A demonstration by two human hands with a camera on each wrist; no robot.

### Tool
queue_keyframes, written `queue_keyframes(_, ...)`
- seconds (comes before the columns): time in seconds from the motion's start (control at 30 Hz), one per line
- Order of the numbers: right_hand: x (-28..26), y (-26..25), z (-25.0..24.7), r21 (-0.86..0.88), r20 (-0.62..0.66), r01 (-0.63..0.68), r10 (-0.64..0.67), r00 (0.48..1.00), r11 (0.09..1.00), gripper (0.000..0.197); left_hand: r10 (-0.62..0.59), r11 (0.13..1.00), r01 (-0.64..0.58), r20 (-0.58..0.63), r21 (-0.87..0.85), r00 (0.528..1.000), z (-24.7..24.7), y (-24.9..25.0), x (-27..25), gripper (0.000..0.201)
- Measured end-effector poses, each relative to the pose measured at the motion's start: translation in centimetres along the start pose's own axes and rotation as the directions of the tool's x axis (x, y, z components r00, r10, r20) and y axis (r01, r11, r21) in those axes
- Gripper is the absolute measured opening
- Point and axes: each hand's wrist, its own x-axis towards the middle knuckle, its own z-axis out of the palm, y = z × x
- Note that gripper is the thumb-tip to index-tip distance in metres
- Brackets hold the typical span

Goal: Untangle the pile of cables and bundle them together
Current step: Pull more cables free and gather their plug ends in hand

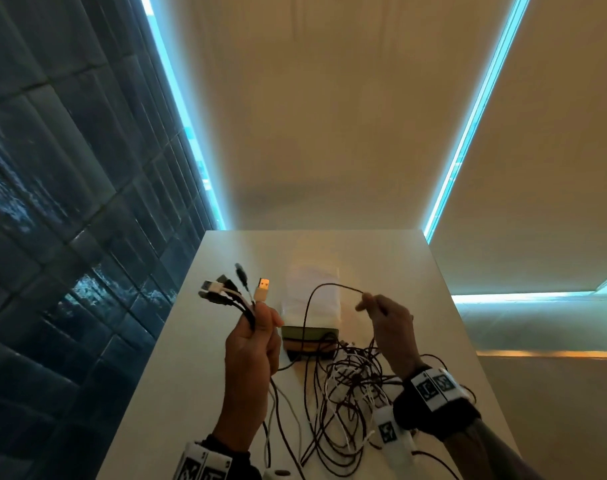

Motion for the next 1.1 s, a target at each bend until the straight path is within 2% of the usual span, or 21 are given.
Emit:
queue_keyframes(0.07,0.1,-2.6,-0.7,0.123,0.015,0.009,-0.011,1.0,0.992,0.026,-0.011,1.0,0.011,0.008,0.017,1.0,0.6,-0.2,0.0,0.037)
queue_keyframes(0.17,-1.4,-5.4,-1.5,0.299,0.204,0.005,-0.069,0.977,0.954,0.023,-0.024,0.998,0.024,-0.008,0.055,1.0,1.4,-0.9,0.2,0.033)
queue_keyframes(0.3,-4.9,-5.9,-0.8,0.234,0.407,0.119,-0.209,0.889,0.965,0.02,-0.109,0.977,0.106,0.007,0.184,0.994,2.7,-2.0,0.4,0.036)
queue_keyframes(0.4,-6.1,-5.2,0.0,0.25,0.481,0.176,-0.28,0.831,0.952,0.019,-0.201,0.961,0.186,0.055,0.204,0.978,3.5,-2.4,0.1,0.035)
queue_keyframes(0.5,-6.3,-4.7,0.2,0.249,0.5,0.213,-0.314,0.807,0.945,0.017,-0.186,0.971,0.171,0.082,0.164,0.979,3.6,-2.2,-0.2,0.037)
queue_keyframes(0.6,-5.6,-2.5,0.6,0.131,0.523,0.254,-0.284,0.803,0.958,0.016,-0.128,0.985,0.12,0.068,0.122,0.989,3.1,-2.0,-0.2,0.036)
queue_keyframes(0.73,-4.3,2.5,1.6,-0.075,0.527,0.286,-0.206,0.825,0.955,0.013,-0.1,0.995,0.1,0.057,0.014,0.993,2.6,-1.2,0.1,0.033)
queue_keyframes(0.83,-3.6,5.2,2.0,-0.141,0.513,0.254,-0.149,0.846,0.957,0.013,-0.083,0.996,0.085,0.055,-0.031,0.995,2.2,-0.7,-0.1,0.033)
queue_keyframes(0.97,-3.0,7.1,1.9,-0.246,0.49,0.323,-0.17,0.855,0.914,0.013,-0.061,0.993,0.065,0.046,-0.095,0.997,2.0,0.3,-0.6,0.032)
queue_keyframes(1.1,-2.6,9.1,1.5,-0.304,0.485,0.299,-0.123,0.866,0.905,0.015,-0.017,0.991,0.023,0.045,-0.13,0.999,2.0,1.7,-1.3,0.031)
